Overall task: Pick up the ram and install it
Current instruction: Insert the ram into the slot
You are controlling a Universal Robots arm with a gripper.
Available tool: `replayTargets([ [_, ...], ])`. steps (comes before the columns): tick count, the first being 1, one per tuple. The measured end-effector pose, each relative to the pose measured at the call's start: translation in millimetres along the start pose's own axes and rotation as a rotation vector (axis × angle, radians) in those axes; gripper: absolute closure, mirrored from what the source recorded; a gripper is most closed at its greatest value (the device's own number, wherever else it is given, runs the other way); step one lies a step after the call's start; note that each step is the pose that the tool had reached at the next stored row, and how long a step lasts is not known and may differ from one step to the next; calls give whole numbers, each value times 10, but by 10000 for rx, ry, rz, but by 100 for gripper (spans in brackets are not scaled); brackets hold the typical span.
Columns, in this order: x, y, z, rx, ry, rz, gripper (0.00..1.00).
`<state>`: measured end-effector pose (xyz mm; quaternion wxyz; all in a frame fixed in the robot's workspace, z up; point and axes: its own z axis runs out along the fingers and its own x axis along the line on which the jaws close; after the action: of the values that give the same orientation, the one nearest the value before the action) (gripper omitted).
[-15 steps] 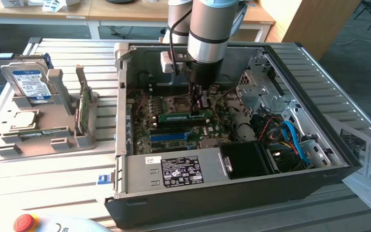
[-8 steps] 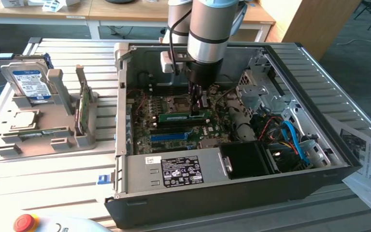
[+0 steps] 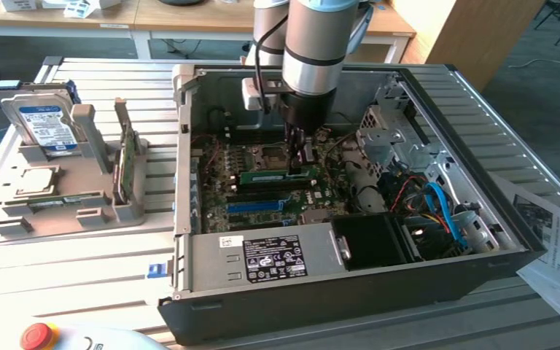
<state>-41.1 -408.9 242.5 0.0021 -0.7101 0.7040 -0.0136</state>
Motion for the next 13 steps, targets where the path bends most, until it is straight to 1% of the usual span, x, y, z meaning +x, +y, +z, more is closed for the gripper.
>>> replayTargets([
  [4,0,1,0,2,0,0,89],
  [10,-12,48,-1,1,0,1,89],
  [13,-12,49,-1,2,0,0,89],
])
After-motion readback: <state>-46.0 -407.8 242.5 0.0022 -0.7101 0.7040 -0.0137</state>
